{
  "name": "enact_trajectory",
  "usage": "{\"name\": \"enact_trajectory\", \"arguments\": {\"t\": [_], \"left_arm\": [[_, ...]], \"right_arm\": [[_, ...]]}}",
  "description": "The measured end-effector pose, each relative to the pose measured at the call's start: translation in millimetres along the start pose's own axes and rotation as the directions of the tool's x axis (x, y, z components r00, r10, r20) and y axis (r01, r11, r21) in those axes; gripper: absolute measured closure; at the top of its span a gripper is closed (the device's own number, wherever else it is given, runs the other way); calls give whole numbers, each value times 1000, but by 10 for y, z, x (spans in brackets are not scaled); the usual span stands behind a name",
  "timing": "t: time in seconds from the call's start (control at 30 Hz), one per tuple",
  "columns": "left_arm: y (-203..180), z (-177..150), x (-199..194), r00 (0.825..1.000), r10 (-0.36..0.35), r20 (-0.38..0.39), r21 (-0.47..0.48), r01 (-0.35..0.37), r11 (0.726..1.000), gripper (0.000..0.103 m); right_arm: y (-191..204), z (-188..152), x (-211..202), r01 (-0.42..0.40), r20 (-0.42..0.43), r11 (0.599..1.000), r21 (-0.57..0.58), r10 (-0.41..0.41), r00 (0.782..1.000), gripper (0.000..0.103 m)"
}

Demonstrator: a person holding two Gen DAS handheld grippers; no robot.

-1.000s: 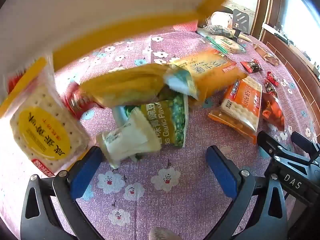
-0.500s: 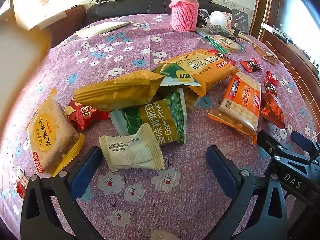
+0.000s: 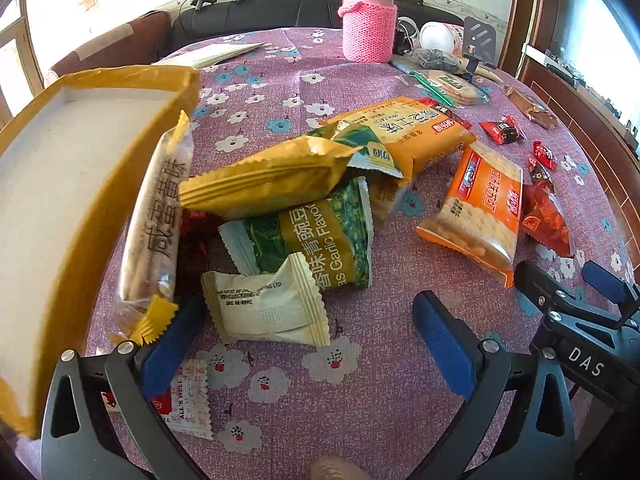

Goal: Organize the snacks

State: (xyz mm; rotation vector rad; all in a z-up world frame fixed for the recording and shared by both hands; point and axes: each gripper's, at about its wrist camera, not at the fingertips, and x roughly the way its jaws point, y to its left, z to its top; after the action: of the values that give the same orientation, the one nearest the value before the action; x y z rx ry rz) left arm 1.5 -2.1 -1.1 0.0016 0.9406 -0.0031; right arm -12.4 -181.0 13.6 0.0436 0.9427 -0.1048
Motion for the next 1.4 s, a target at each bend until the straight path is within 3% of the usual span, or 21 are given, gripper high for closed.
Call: {"name": "enact_trajectory", "arguments": {"t": [1.4], "left_arm": [[3,-29,-13,1000,11,0,-13,-11,1000,0]], "right_arm": [[1,-1,5,0,0,1000,0,0,1000,0]]}}
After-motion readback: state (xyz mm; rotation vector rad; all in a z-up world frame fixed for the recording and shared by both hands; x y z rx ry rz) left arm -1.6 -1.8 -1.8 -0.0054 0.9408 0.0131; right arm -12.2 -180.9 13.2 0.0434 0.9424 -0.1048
